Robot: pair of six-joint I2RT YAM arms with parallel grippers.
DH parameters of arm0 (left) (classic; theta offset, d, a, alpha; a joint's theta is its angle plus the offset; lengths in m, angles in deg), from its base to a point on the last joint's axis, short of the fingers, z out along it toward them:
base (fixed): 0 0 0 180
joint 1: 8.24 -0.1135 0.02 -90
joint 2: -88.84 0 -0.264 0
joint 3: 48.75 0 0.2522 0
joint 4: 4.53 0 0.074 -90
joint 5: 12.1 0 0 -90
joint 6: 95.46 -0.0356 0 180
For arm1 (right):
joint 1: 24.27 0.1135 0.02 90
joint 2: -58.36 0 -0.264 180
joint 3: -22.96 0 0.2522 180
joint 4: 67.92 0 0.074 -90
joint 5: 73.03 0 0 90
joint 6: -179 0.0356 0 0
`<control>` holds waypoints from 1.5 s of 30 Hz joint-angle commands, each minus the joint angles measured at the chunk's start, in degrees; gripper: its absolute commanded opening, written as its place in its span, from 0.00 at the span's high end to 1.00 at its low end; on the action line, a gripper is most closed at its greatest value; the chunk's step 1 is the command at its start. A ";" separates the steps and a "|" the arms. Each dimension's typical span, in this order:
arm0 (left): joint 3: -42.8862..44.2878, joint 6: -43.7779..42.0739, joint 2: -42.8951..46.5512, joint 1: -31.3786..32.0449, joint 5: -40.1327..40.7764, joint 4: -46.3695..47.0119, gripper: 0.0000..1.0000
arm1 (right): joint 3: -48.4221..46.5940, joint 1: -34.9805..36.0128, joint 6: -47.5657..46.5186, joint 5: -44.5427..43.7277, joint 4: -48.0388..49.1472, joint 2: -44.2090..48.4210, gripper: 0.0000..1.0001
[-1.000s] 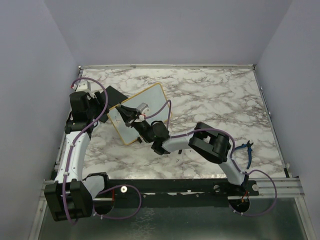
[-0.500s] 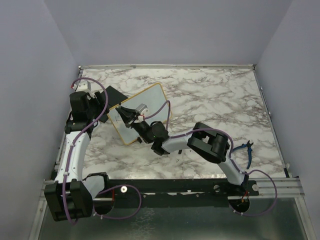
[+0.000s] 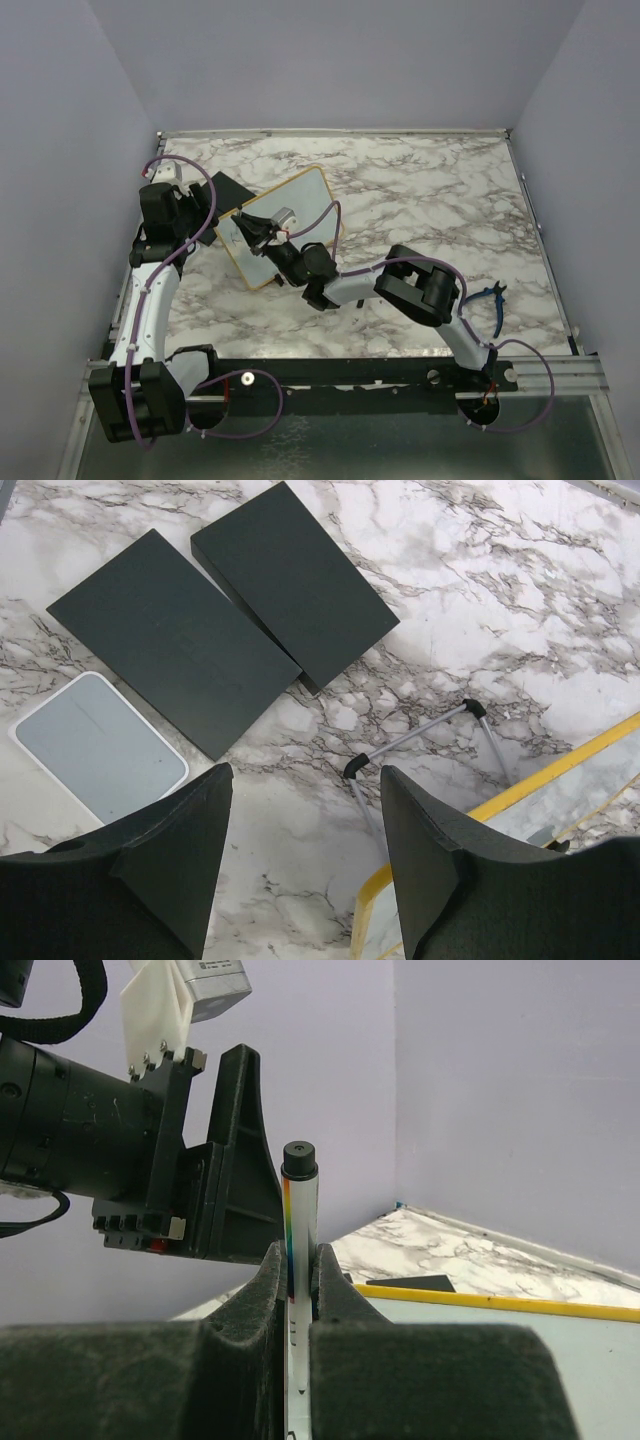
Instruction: Write a sentence on the whiteboard
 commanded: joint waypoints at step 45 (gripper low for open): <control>-0.58 -0.19 1.41 -0.47 -1.01 -0.02 0.38 | 12.58 1.41 2.40 -0.60 6.65 9.06 0.99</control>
